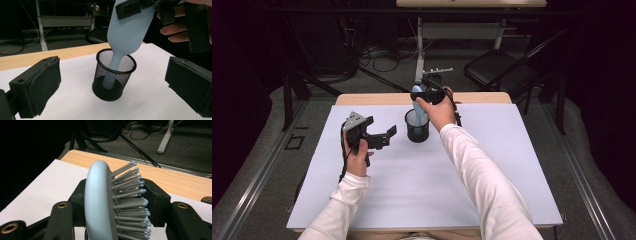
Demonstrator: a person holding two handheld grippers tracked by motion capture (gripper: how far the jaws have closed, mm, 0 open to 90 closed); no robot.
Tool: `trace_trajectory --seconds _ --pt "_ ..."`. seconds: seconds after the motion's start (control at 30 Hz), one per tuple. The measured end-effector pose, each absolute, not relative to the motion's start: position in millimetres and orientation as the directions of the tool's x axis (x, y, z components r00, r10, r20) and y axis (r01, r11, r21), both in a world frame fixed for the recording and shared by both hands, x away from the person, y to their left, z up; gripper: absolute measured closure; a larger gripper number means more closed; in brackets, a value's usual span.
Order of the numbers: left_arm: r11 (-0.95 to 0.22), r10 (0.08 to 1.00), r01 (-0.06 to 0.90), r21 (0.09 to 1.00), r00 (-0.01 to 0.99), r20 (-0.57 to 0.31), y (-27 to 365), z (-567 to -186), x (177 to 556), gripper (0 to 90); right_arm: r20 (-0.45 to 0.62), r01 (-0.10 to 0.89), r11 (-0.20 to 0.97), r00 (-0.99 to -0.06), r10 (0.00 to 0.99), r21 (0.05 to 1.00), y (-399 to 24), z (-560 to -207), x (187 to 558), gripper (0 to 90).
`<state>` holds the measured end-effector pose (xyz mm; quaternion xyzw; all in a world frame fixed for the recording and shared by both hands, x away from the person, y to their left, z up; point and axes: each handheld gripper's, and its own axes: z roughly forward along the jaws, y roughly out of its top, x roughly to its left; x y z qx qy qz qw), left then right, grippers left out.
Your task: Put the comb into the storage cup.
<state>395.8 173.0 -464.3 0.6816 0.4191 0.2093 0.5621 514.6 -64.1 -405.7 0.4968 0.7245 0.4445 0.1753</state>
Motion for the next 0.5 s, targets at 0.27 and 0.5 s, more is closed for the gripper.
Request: trace_trajectory --seconds 0.27,0.5 --pt "-0.013 0.806 0.334 0.942 0.561 -0.188 173.2 -464.2 395.8 0.4 0.191 0.57 0.112 -0.445 0.875 0.814 -61.9 -405.9 514.1 42.5" --pt "-0.016 0.807 0.335 0.942 0.561 -0.186 173.0 -464.3 395.8 0.4 0.182 0.577 0.118 -0.435 0.882 0.808 -61.4 -406.6 514.7 33.1"
